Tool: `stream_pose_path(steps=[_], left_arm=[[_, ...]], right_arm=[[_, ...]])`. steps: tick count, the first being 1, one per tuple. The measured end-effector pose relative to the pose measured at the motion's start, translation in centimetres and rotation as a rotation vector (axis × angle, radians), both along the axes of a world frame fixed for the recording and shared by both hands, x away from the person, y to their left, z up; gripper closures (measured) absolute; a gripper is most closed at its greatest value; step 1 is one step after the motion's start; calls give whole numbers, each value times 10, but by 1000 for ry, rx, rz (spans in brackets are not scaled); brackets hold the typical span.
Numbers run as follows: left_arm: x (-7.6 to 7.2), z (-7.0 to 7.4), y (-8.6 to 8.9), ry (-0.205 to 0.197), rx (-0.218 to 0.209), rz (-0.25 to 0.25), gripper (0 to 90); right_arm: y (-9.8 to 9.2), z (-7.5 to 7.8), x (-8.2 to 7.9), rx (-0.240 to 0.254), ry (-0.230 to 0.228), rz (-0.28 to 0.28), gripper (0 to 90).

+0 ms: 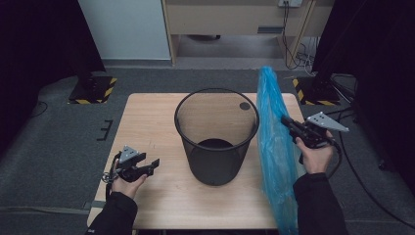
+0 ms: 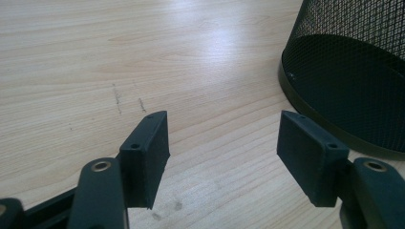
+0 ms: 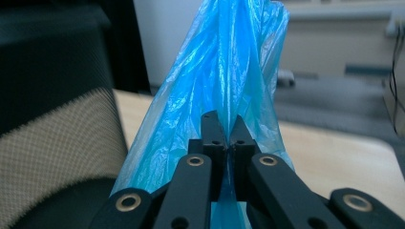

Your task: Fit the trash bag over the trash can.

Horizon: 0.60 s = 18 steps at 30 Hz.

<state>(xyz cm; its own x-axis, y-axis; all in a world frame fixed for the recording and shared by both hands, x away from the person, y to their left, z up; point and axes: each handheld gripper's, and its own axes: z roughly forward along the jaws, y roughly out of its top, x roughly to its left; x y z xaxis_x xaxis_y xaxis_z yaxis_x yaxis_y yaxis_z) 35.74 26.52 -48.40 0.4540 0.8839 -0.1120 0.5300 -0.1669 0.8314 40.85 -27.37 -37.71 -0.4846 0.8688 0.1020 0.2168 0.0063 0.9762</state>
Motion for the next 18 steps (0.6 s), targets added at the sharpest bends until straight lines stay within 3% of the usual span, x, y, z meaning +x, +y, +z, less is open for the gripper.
stream_pose_path(steps=[5,7,11,15,18], left_arm=[[1,-1,-1,0,3,-2,344],[1,-1,-1,1,6,-4,344],[1,-1,-2,3,4,-2,343],[1,-1,-1,1,8,-1,342],[1,-1,-2,4,9,-2,340]], right_arm=[[3,39,-20,74,-155,36,892],[10,57,-31,88,-222,75,891],[23,71,-41,103,-270,129,891],[37,84,-49,71,-318,173,891],[52,88,-50,57,-321,221,891]])
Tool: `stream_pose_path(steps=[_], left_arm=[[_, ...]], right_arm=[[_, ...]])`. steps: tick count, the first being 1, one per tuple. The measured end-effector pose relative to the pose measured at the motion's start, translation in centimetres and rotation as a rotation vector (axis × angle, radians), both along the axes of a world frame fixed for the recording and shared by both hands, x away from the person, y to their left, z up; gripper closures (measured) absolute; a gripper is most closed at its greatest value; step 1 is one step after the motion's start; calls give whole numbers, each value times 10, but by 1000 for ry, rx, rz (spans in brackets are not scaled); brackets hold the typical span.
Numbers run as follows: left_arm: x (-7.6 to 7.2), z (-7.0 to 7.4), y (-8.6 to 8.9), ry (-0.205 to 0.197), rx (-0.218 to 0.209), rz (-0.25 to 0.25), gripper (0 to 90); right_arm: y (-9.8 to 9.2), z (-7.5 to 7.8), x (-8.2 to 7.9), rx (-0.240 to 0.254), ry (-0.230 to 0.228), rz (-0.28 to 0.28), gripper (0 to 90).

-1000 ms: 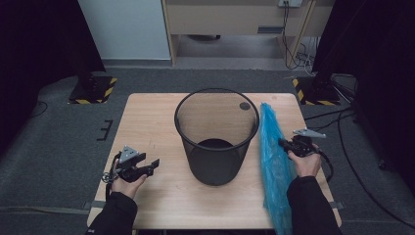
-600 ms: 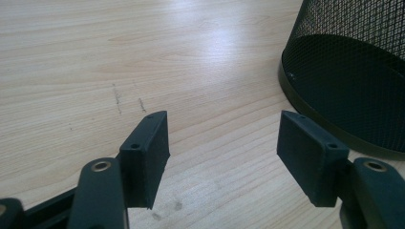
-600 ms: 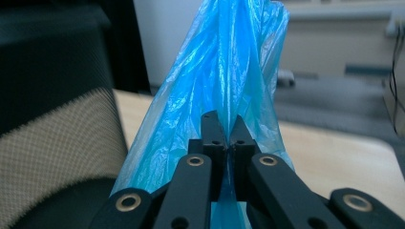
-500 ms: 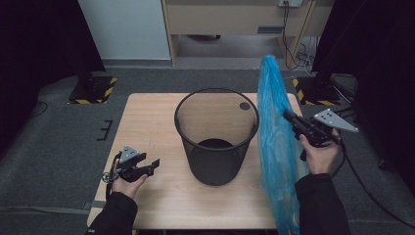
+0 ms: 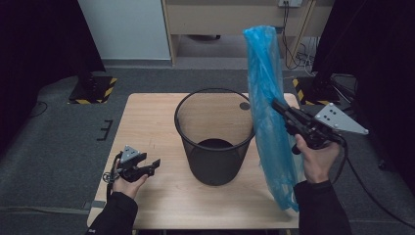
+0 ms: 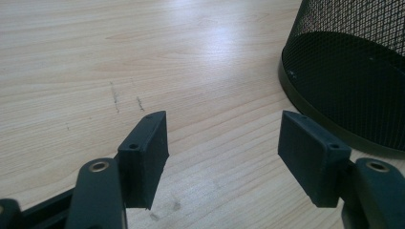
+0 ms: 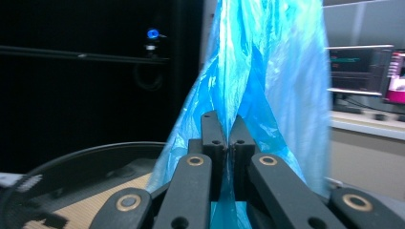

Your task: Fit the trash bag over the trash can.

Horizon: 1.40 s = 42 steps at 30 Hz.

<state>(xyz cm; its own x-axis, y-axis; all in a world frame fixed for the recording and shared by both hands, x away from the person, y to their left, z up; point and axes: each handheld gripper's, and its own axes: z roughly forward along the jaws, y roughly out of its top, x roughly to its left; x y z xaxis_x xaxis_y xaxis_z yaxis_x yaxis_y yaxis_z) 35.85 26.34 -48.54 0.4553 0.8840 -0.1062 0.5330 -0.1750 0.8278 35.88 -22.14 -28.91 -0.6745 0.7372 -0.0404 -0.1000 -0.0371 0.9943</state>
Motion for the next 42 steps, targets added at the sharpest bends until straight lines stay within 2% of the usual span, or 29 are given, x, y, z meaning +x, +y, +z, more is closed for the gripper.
stream_pose_path(steps=[5,9,14,18,22,25,28,30,34,42], left_arm=[[-1,1,-1,-4,-1,-6,338],[-2,1,-1,-5,0,-8,337],[-2,1,0,-4,1,-7,335],[-2,1,-1,-2,5,-10,335],[-1,0,-2,-1,4,-11,333],[-1,0,-2,1,6,-11,333],[-1,0,-2,1,6,-10,332],[-1,0,-2,2,7,-11,331],[-1,0,-2,2,5,-11,331],[-1,0,-2,4,9,-12,329]], right_arm=[[36,-4,8,-72,29,62,879],[63,-13,16,-146,79,100,855],[76,-22,20,-219,126,129,828],[75,-22,18,-232,154,137,766],[75,-22,16,-218,187,151,631],[73,-18,12,-170,199,174,527],[70,-10,8,-143,190,171,467],[66,-5,8,-106,179,166,434],[59,5,13,-95,161,94,389],[64,32,29,-35,170,47,288]])
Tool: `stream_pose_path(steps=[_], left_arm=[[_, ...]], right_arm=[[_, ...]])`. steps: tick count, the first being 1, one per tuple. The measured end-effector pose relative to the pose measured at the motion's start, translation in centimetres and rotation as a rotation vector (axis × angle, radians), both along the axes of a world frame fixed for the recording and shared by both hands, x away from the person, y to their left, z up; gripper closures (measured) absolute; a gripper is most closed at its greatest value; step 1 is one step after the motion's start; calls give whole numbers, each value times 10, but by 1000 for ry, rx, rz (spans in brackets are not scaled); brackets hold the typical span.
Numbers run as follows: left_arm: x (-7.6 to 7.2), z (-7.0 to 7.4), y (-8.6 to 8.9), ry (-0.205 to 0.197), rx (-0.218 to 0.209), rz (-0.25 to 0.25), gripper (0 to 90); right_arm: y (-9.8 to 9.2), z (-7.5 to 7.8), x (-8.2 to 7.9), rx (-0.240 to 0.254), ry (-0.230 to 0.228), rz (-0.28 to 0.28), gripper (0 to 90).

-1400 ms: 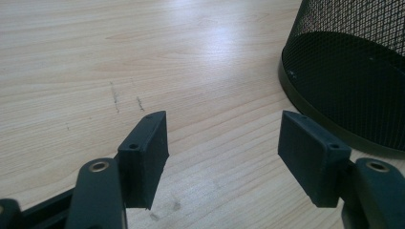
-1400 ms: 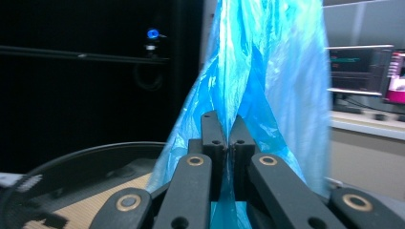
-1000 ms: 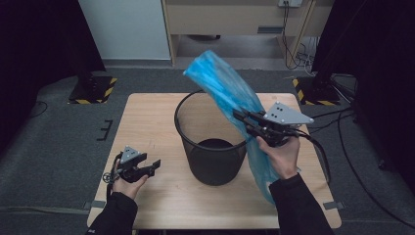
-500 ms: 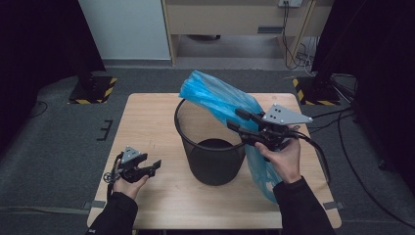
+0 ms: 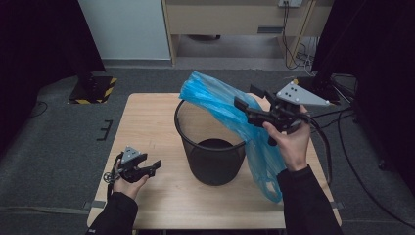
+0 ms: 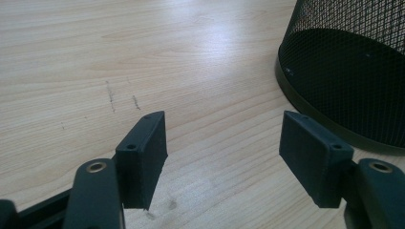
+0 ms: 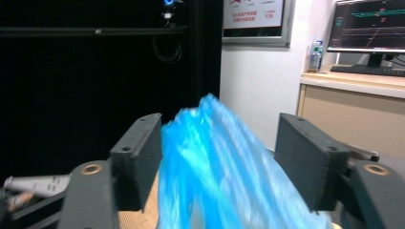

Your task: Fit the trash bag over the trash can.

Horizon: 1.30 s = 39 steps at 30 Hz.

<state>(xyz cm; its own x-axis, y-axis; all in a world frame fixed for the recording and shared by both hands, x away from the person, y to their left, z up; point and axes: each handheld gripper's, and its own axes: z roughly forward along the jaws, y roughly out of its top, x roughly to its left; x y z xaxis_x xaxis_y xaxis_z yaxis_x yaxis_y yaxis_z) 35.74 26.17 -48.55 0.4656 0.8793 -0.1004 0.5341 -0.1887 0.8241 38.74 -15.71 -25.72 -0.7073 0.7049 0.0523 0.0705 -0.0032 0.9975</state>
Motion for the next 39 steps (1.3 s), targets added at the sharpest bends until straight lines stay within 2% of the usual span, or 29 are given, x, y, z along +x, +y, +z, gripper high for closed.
stream_pose_path(steps=[7,10,12,15,17,20,22,26,28,29,30,32,33,35,36,38,39], left_arm=[[0,0,0,0,-7,4,328],[0,0,1,-1,-2,2,328],[1,0,2,-1,-2,1,327],[1,0,2,-4,-5,4,326],[1,0,2,-4,-3,2,326],[1,0,2,-4,-5,1,326],[1,0,2,-4,-6,0,326],[1,1,2,-6,-5,1,326],[1,1,2,-5,-4,0,326],[1,1,2,-5,-4,-1,326],[1,1,2,-5,-4,-1,326],[1,0,1,-4,-1,-2,326],[1,0,1,-3,0,-3,326],[1,0,1,-3,1,-4,326],[1,0,1,-1,-2,-4,326],[1,0,1,-2,-1,-5,325],[1,0,1,-1,-1,-5,324]], right_arm=[[31,32,22,-1,31,18,259],[48,35,34,-11,67,-17,240],[61,30,42,-45,93,-35,238],[79,16,54,-101,158,-45,250],[87,5,62,-178,188,-88,259],[100,-13,71,-289,254,-117,276],[108,-24,75,-350,292,-111,290],[120,-42,77,-438,358,-75,323],[122,-51,78,-424,424,-40,332],[122,-56,79,-432,451,-29,330],[123,-61,80,-462,490,-27,328],[123,-70,82,-515,525,-24,322],[123,-72,82,-521,565,-15,320],[124,-74,81,-530,581,0,295],[124,-76,82,-550,585,12,289],[125,-78,82,-568,578,37,273],[126,-77,81,-549,570,42,283]])
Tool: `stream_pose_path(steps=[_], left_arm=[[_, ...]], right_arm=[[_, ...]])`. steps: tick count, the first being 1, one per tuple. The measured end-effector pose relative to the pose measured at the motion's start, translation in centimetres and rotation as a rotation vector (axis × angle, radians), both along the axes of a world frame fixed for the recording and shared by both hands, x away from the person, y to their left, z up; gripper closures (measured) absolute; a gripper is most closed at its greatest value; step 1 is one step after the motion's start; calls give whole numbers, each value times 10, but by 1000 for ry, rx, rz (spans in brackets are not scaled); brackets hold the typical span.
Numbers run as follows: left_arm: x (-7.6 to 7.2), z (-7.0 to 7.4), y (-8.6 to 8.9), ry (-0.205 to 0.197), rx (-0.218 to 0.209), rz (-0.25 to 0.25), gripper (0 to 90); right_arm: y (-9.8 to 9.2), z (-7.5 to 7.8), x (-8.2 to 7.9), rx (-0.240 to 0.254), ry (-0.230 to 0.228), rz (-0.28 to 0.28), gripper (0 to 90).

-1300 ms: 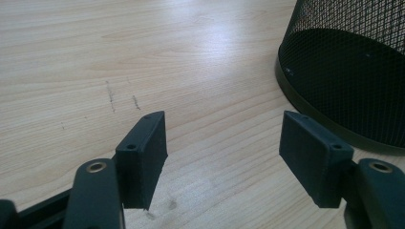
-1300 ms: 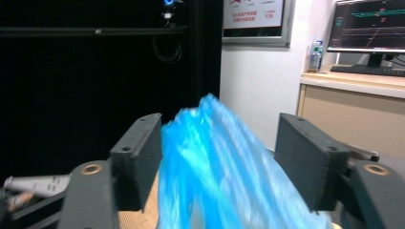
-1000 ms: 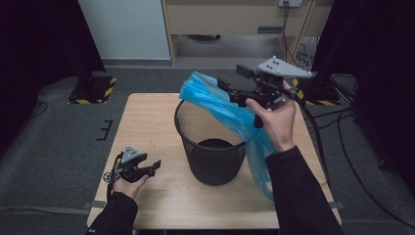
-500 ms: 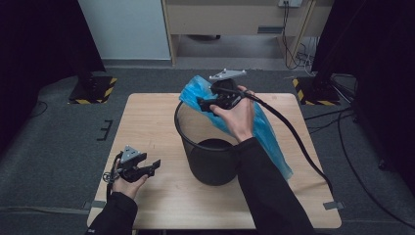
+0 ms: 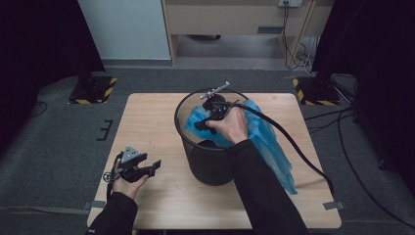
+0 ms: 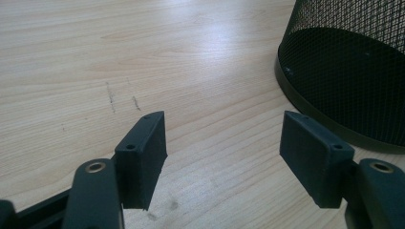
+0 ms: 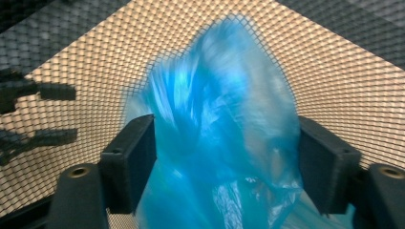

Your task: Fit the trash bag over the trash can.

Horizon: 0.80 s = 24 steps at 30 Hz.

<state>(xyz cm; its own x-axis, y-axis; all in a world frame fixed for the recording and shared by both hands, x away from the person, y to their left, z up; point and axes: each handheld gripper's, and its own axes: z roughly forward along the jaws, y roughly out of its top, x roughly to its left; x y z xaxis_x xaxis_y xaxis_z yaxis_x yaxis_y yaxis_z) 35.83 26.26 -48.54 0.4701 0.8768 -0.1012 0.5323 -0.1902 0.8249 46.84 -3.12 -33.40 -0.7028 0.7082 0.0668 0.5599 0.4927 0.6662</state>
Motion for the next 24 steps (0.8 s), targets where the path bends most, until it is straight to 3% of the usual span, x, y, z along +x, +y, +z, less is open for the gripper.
stream_pose_path(steps=[6,14,17,24], left_arm=[[0,0,0,0,4,0,323],[0,0,1,-1,5,0,323],[0,0,1,0,6,1,323],[0,0,0,1,3,1,321]], right_arm=[[1,13,-4,95,-94,15,239],[-13,49,-15,367,-317,-37,279],[-27,63,-20,412,-397,-73,283],[-47,81,-31,449,-482,-83,282]])
